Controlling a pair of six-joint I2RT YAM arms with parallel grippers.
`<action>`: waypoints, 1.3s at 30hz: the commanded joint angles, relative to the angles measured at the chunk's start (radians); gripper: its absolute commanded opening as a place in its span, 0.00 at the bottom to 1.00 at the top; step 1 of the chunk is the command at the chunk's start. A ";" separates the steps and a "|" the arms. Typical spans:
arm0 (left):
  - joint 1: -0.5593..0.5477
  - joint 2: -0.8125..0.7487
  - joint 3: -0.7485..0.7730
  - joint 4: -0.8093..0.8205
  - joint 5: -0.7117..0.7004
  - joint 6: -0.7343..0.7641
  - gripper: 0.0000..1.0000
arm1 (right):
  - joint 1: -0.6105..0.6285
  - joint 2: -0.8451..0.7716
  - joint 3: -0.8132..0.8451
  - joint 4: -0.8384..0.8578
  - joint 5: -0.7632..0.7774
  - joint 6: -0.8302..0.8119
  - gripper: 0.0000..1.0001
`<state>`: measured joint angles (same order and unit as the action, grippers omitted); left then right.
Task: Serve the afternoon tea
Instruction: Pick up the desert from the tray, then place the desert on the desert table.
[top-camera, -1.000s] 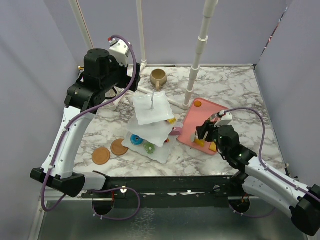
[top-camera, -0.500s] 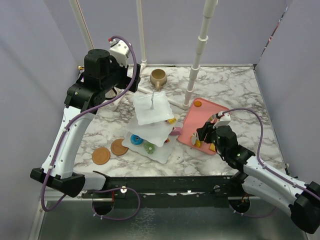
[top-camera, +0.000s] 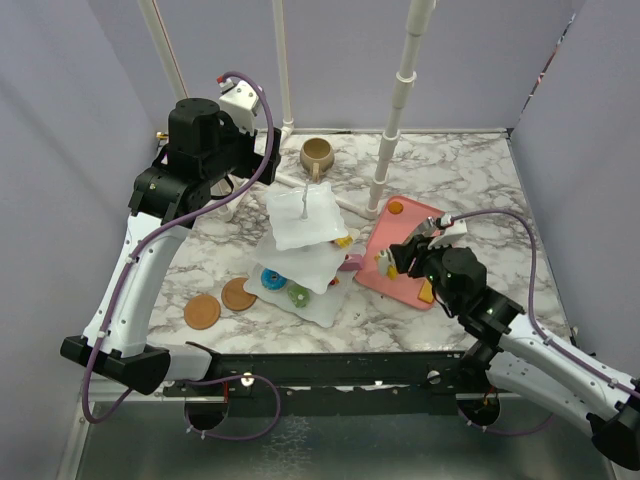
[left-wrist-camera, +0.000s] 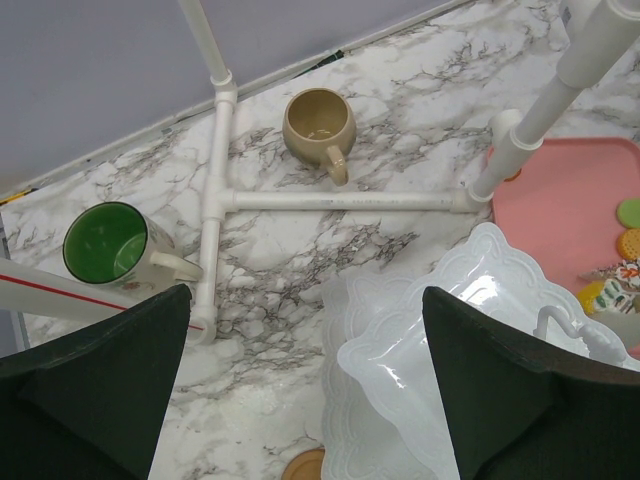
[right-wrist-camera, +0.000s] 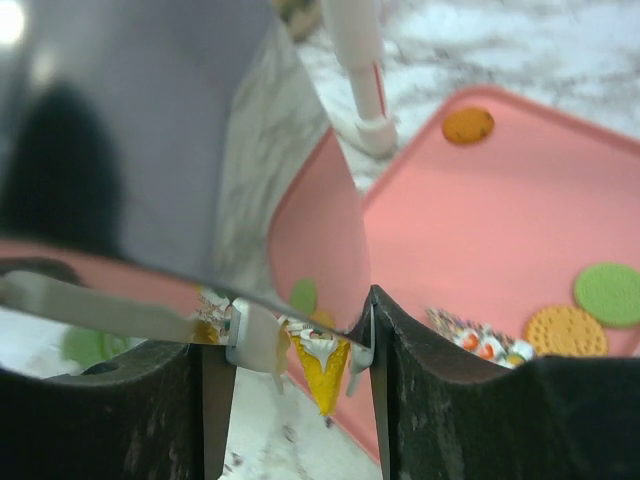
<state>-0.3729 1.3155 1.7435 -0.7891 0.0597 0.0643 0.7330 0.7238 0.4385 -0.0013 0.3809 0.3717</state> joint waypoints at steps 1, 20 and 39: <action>0.006 -0.013 0.014 -0.004 0.007 0.005 0.99 | 0.039 -0.036 0.121 -0.037 -0.017 -0.033 0.07; 0.006 -0.023 0.016 -0.004 -0.003 0.005 0.99 | 0.288 0.164 0.313 0.119 -0.056 -0.120 0.06; 0.006 -0.025 0.015 -0.005 -0.001 0.010 0.99 | 0.337 0.274 0.207 0.448 -0.053 -0.240 0.06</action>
<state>-0.3729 1.3098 1.7435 -0.7895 0.0589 0.0681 1.0615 0.9764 0.6880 0.3187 0.3279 0.1692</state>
